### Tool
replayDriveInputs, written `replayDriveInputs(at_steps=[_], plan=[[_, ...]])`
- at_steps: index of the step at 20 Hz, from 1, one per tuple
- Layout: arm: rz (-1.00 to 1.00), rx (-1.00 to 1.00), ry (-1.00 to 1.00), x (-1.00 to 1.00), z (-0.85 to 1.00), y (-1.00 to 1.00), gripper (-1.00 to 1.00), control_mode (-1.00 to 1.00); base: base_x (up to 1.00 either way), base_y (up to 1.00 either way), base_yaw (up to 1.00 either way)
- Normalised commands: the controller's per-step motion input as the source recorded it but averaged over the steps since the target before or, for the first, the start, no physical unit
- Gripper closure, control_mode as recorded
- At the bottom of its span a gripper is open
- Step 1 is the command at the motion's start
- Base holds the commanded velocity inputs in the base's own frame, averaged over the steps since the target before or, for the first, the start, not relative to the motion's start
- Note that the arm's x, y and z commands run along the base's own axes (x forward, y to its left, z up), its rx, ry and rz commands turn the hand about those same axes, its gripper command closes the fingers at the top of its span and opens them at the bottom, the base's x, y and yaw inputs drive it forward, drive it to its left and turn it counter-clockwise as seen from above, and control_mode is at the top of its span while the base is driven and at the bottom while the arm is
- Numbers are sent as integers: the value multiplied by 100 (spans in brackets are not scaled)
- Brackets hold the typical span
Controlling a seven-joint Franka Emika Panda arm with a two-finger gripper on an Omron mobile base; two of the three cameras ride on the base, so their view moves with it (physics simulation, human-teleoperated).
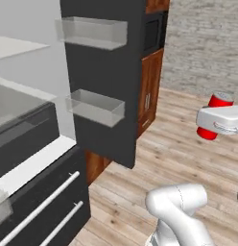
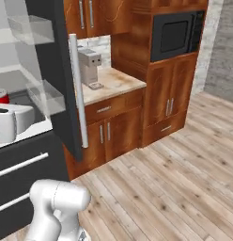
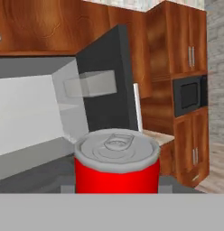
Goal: Open the fridge, grab two sodas, and place both sodas inside the bowl with ice on the dining counter.
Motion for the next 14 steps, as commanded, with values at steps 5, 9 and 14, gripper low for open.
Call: replayDriveInputs(at_steps=[5,9,14], plan=[[0,0,0,0,0,0,100,100,-26,-8,-63],[0,0,0,0,0,0,100,100,-1,-61,-58],[0,0,0,0,0,0,100,100,22,-85,-56]])
